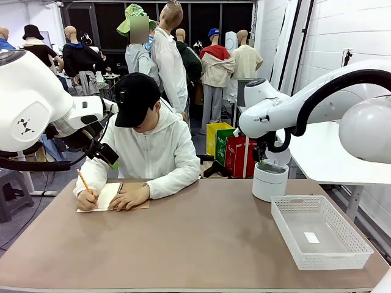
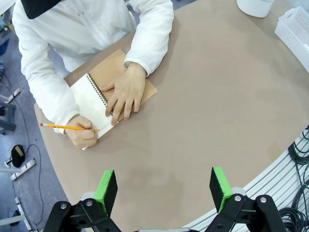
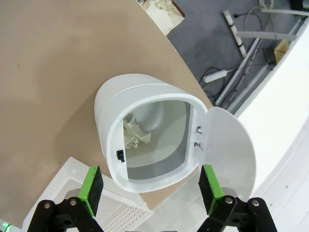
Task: Sort the paper based on its condition.
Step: If a person hands you a paper, place it in the Organizing basket , and if it's crumpled, put it in the Trash can.
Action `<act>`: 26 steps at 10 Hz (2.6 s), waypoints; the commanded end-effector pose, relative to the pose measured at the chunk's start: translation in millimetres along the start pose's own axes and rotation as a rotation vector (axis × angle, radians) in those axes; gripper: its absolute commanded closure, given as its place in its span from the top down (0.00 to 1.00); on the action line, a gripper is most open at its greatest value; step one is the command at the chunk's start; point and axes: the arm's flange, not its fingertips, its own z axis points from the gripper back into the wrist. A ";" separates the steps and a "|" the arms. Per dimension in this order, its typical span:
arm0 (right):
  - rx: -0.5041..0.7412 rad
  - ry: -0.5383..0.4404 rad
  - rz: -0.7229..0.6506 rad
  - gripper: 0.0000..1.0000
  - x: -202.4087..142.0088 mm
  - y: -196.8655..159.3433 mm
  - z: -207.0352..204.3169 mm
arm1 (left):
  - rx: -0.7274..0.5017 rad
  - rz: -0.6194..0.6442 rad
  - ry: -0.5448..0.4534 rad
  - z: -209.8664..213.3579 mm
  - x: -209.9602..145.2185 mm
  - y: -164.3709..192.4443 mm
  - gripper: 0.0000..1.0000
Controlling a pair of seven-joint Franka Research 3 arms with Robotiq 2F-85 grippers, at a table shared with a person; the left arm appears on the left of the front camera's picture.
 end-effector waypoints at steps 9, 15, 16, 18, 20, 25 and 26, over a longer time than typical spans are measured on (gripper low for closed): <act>-0.010 -0.005 0.001 1.00 -0.2 -3.0 -3.8 | -0.001 0.000 0.000 0.0 -0.7 0.6 1.00; 0.093 -0.192 0.180 1.00 1.3 51.7 48.3 | -0.001 0.000 0.000 0.0 -0.7 0.6 1.00; 0.123 -0.239 0.255 1.00 -1.2 66.3 53.6 | -0.001 0.000 0.000 0.0 -0.7 0.6 1.00; 0.179 -0.347 0.410 1.00 -23.0 93.0 63.3 | -0.001 0.000 0.000 0.0 -0.7 0.6 1.00; 0.210 -0.479 0.433 1.00 -53.8 104.6 73.3 | -0.001 0.000 0.000 0.0 -0.7 0.6 1.00; 0.361 -0.597 0.473 1.00 -76.5 98.1 74.3 | -0.001 0.000 0.000 0.0 -0.7 0.6 1.00; 0.344 -0.586 0.475 1.00 -72.8 94.7 71.3 | -0.001 0.000 0.000 0.0 -0.7 0.6 1.00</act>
